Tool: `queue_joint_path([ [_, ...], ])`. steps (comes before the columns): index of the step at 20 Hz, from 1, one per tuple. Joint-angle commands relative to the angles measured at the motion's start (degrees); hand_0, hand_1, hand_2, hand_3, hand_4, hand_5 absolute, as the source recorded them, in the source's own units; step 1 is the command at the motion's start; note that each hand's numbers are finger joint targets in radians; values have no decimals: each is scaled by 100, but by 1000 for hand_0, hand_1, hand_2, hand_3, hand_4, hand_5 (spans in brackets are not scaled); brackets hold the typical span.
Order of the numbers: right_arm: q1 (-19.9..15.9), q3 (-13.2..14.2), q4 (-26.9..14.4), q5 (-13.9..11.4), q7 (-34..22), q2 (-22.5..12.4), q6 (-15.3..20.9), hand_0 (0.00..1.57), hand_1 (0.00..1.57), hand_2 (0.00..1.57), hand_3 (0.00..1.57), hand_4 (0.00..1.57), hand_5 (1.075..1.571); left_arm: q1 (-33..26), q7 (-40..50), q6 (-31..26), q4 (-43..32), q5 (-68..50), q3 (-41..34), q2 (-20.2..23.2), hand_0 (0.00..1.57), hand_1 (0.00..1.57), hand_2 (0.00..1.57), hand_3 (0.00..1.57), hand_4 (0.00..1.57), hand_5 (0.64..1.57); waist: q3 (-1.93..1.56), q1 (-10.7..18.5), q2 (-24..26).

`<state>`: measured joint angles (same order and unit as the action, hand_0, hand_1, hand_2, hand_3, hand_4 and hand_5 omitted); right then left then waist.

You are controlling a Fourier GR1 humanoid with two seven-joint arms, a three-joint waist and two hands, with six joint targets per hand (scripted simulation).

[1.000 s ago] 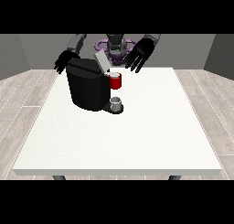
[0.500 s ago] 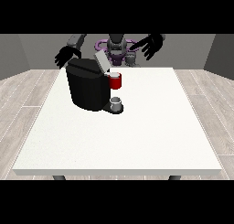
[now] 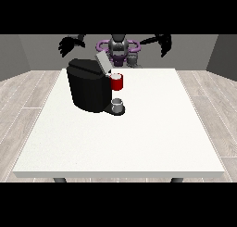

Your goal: Insert the coffee pod into the coffee machine and close the lid

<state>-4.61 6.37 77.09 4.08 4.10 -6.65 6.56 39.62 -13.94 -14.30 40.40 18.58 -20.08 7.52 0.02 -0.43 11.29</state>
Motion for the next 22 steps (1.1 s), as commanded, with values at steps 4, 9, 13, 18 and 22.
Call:
queue_joint_path([
  [4,-592,-119,701,132,-690,-366,-393,0,0,0,0,0,1571,-639,-33,82,190,-434,-210,-262,0,0,0,0,0,1571,1,157,200],
  [9,-557,-141,531,168,-282,-356,-643,0,0,0,0,0,1571,-914,146,-260,660,-751,-26,-617,0,0,0,0,135,1571,-4,657,179],
  [13,-829,-292,598,15,-724,-495,-731,0,0,0,0,0,1571,-1352,140,-304,1083,-847,109,-661,0,0,0,0,0,1571,-3,814,178],
  [18,-1046,-651,572,-408,-607,-263,-597,0,0,0,0,215,1571,-1588,444,-359,1780,-1136,376,-718,0,0,0,0,112,1571,-3,847,-55],
  [22,-1477,-498,378,-363,-792,-288,-615,0,0,0,0,123,1571,-1865,744,-259,2355,-1346,558,-747,0,0,0,0,0,1571,-3,898,-330],
])
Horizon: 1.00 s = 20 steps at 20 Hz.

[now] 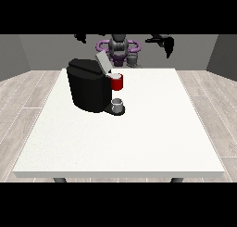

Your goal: Insert the coffee pod into the coffee machine and close the lid

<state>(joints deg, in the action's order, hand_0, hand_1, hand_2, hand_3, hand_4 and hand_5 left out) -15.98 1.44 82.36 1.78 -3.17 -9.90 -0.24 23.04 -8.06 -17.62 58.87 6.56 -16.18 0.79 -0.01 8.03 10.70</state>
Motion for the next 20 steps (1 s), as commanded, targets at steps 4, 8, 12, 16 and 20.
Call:
queue_joint_path([
  [4,-75,41,-365,110,357,184,-207,0,0,0,0,0,1571,-460,543,13,1010,-517,196,45,0,0,0,0,0,1571,-1,26,-380],
  [8,-889,313,-753,197,-10,51,-183,0,0,0,0,0,1571,-656,265,266,1317,-331,586,-75,0,0,0,0,0,1571,0,29,-777],
  [12,-925,343,-1086,152,425,133,-219,0,0,0,0,0,1571,-831,412,398,1635,-439,526,1,0,0,0,0,0,1571,0,-73,-983],
  [16,-1074,266,-1325,0,424,151,-225,0,0,0,0,0,1571,-982,431,44,1852,-735,345,481,0,0,0,0,0,1571,1,-84,-1065],
  [20,-1323,191,-1629,-141,511,187,-260,0,0,0,0,0,1571,-904,452,345,1965,-816,387,377,0,0,0,0,0,1571,1,-175,-1185],
])
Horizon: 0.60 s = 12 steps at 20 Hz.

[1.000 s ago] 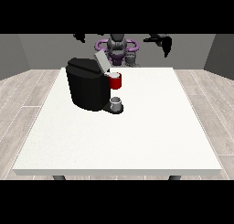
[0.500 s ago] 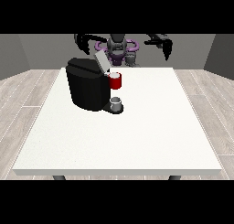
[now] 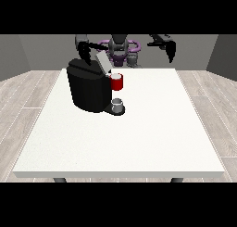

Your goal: Insert the coffee pod into the coffee machine and close the lid

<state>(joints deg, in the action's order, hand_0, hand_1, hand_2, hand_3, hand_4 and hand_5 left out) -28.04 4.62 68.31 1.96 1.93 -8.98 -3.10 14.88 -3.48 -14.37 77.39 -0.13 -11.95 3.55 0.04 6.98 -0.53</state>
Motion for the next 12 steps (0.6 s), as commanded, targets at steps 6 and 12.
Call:
queue_joint_path([
  [6,-603,-33,-423,-178,-37,-12,-101,0,0,0,0,0,1571,207,388,122,174,-400,-107,230,0,0,0,0,124,1571,-4,-86,-180],
  [12,-1039,-13,-668,-252,-156,43,0,0,0,0,0,0,1571,185,47,244,10,-183,42,272,0,0,0,0,0,1571,-4,-92,-354],
])
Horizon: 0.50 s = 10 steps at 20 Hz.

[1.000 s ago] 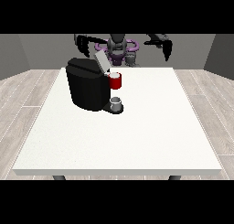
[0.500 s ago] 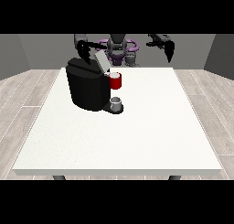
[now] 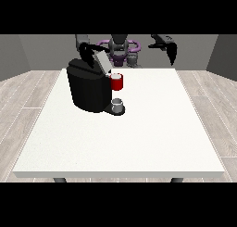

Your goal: Insert the coffee pod into the coffee machine and close the lid

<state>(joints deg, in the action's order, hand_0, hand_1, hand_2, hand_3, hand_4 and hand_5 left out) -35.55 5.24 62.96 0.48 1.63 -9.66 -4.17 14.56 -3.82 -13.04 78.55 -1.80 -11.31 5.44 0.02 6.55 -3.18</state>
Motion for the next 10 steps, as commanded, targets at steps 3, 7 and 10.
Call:
queue_joint_path([
  [3,-91,-155,-165,-74,-60,153,-119,0,0,0,0,0,1571,142,212,103,-94,-138,-61,130,0,0,0,0,0,1571,-2,-148,54],
  [7,-159,-254,-322,-291,307,333,112,0,0,0,0,0,1571,85,-118,344,-61,172,131,22,0,0,0,0,0,1571,-2,-88,-105],
  [10,-531,-41,-378,-134,68,146,-12,0,0,0,0,0,1571,-16,-150,176,-108,-33,45,102,0,0,0,0,24,1571,-1,45,-80],
])
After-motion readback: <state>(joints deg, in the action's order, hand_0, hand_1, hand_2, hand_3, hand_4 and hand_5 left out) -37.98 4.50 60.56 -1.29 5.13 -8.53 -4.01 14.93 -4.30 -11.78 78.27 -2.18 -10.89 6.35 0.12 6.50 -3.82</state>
